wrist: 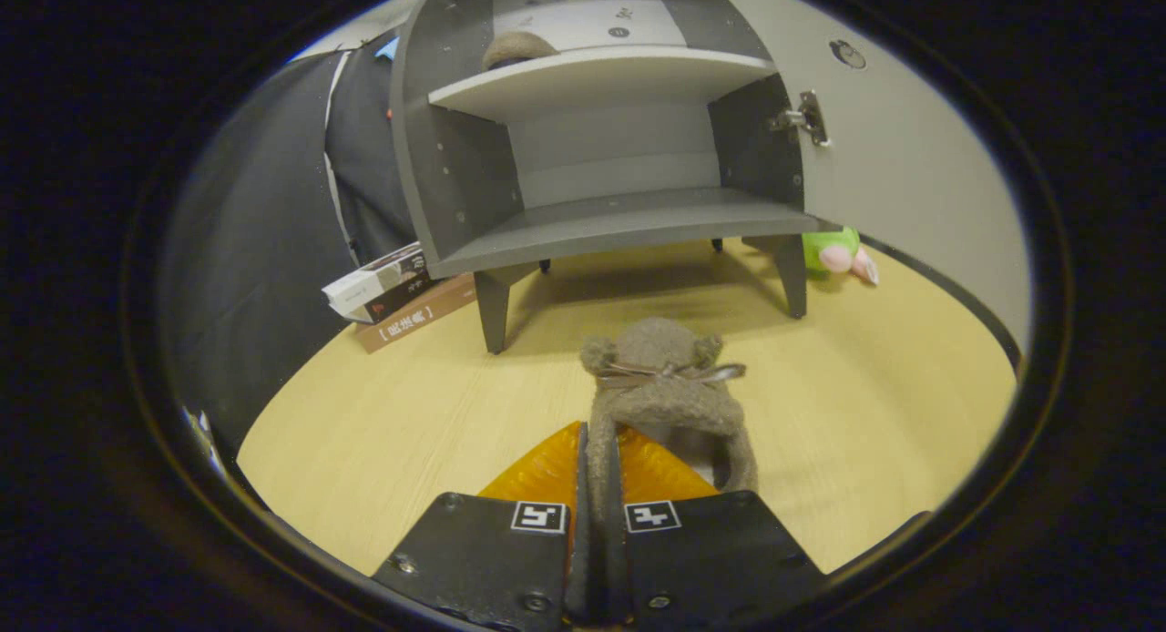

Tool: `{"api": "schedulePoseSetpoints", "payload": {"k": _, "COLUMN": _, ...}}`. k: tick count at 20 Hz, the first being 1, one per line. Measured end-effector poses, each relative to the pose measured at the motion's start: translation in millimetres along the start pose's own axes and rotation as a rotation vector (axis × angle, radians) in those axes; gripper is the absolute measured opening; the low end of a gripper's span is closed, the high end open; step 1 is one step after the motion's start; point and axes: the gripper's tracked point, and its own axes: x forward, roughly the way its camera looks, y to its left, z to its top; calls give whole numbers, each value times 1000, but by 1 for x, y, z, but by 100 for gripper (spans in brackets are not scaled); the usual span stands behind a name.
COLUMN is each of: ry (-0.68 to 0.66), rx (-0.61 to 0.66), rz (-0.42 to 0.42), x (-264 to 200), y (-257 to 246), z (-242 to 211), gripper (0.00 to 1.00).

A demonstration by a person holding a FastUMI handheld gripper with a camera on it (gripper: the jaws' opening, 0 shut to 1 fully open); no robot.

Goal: Open the shoe cabinet door, grab the shoes and put them into the shoe cabinet, then close the shoe cabinet door.

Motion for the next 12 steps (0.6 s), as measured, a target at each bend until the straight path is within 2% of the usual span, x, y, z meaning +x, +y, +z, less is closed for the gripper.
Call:
{"api": "schedulePoseSetpoints", "payload": {"k": 5, "ry": -51, "rx": -46, "rz": 11, "x": -42, "y": -2, "z": 25, "gripper": 11}}
{"api": "schedulePoseSetpoints", "payload": {"k": 12, "ry": -179, "rx": -97, "rz": 71, "x": -113, "y": 10, "z": 91, "gripper": 10}}
